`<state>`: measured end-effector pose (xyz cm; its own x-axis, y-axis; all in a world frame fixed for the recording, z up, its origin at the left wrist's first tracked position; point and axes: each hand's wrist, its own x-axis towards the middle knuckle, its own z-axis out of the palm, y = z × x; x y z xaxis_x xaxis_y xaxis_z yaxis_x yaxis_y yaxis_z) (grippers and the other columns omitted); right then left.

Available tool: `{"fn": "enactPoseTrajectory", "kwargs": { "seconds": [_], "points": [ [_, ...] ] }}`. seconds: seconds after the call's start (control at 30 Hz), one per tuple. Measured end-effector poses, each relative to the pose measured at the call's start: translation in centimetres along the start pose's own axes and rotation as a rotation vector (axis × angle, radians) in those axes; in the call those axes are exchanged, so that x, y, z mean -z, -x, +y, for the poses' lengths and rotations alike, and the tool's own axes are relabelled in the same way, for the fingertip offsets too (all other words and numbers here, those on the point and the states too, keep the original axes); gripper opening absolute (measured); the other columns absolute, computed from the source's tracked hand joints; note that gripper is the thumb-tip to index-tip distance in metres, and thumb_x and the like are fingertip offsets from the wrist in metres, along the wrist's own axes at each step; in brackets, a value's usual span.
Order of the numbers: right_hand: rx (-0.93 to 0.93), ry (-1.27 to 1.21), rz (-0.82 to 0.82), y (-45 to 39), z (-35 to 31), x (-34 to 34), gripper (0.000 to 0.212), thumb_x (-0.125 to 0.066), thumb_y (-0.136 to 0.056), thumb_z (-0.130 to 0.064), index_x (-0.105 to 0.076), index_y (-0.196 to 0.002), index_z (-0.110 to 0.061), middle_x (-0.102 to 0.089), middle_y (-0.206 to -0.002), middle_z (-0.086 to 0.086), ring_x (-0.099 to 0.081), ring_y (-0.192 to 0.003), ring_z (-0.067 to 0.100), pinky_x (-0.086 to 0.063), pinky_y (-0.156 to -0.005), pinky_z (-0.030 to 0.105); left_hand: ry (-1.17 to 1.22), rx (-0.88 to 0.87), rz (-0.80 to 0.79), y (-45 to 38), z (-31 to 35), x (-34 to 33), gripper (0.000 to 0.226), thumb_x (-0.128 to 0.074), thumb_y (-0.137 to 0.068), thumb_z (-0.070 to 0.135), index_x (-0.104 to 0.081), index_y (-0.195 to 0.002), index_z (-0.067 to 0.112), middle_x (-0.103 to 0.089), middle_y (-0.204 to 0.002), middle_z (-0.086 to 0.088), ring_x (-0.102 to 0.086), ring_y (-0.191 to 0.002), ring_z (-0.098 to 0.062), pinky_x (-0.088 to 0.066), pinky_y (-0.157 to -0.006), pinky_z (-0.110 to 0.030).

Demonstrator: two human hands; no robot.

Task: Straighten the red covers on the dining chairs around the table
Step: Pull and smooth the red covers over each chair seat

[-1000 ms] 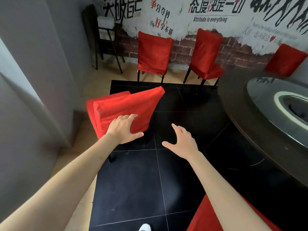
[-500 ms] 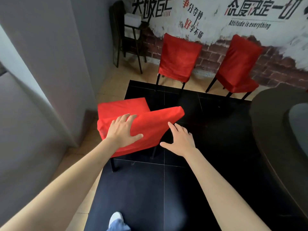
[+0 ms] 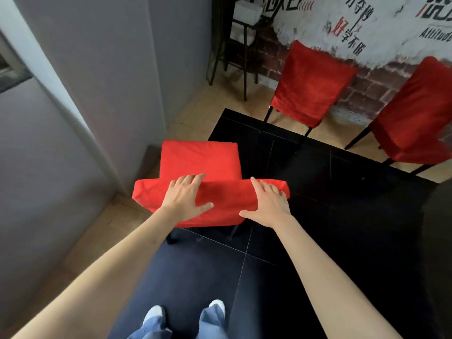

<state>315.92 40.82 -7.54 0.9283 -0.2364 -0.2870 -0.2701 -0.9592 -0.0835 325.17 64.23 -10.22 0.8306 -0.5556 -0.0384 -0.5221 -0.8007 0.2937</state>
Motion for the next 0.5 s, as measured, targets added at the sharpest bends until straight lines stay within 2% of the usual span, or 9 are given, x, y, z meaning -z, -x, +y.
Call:
{"fn": "enactPoseTrajectory", "kwargs": {
  "seconds": [0.23,0.37,0.5],
  "points": [
    [0.137,0.054,-0.090,-4.7,2.6,-0.7,0.114,-0.060,-0.070,-0.076,-0.001,-0.154,-0.029,-0.021,-0.159,0.005,-0.018,-0.145,0.028,-0.020,-0.115,0.053,-0.094,0.105,-0.071,-1.6,0.1,-1.8,0.097,-0.054,-0.078,0.072,-0.017,-0.152,0.022,-0.047,-0.141,-0.006,-0.039,-0.134,-0.027,-0.027,-0.108,-0.045],
    [0.169,0.067,-0.122,-6.2,3.2,-1.5,0.108,-0.055,-0.070,-0.081,-0.008,-0.154,-0.033,-0.021,-0.159,0.004,-0.015,-0.146,0.030,-0.009,-0.116,0.056,-0.134,0.137,-0.111,-2.4,-0.3,-2.1,0.098,-0.050,-0.075,0.077,-0.018,-0.151,0.022,-0.052,-0.135,-0.004,-0.043,-0.130,-0.024,-0.028,-0.106,-0.041],
    [0.180,0.082,-0.095,-7.0,3.3,-1.8,0.104,-0.051,-0.067,-0.085,-0.019,-0.151,-0.034,-0.033,-0.152,0.002,-0.026,-0.140,0.029,-0.012,-0.115,0.058,-0.174,0.143,-0.130,-2.8,-0.8,-2.4,0.099,-0.044,-0.071,0.084,-0.026,-0.148,0.024,-0.052,-0.138,0.000,-0.044,-0.130,-0.021,-0.028,-0.106,-0.039]
  ]
}}
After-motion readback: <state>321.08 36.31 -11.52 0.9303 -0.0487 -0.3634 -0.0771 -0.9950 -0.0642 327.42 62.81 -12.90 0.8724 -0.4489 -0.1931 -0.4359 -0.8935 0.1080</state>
